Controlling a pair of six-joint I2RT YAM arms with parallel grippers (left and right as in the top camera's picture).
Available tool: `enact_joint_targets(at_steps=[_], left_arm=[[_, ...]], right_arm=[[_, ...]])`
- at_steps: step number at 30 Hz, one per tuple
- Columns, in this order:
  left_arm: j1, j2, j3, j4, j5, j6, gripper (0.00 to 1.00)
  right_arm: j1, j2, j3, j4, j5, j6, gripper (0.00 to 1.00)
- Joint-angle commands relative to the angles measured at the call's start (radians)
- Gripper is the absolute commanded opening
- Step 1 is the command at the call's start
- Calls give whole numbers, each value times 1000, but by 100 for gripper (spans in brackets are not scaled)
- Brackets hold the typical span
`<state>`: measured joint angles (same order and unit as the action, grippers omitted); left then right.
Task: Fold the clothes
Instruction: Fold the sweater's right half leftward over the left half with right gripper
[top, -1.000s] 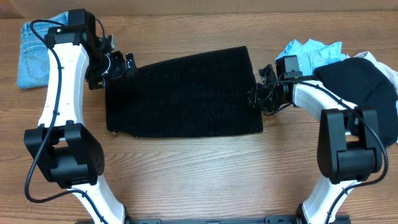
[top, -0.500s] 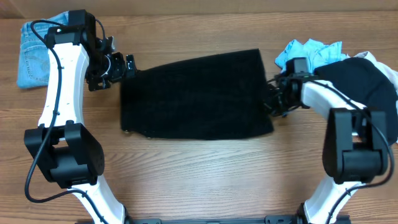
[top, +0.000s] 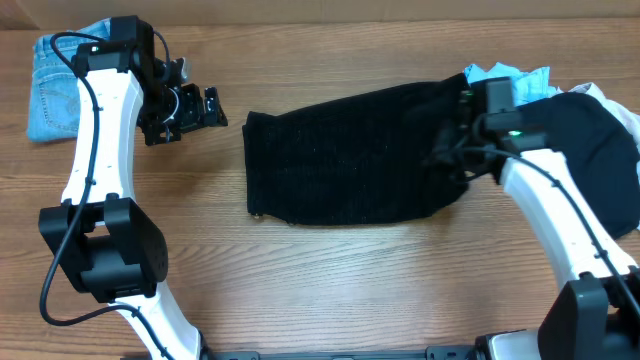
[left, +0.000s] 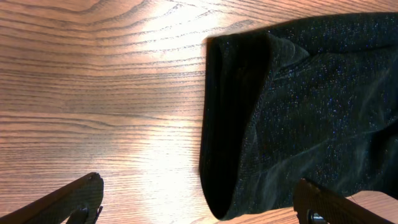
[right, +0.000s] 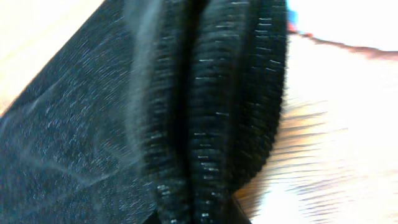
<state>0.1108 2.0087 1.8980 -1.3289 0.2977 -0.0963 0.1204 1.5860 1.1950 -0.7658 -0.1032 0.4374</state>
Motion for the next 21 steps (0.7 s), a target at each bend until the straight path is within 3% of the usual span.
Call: enact_joint_targets(at_steps=[1,9,15,21], left_arm=[[-1,7,-8,-3,18,26,100],[-2,7,-8,-6,18,30,100],[-2,7,-8,-6,18,31,100],[-2,7,-8,-4,17,36,100]], right_arm=[[141,-23,6,48,53,-14,4],[335,-23,14,145,57,21,4],[403,-23,14,216,12,87,4],[438,-23,18,235,-33,47,4]])
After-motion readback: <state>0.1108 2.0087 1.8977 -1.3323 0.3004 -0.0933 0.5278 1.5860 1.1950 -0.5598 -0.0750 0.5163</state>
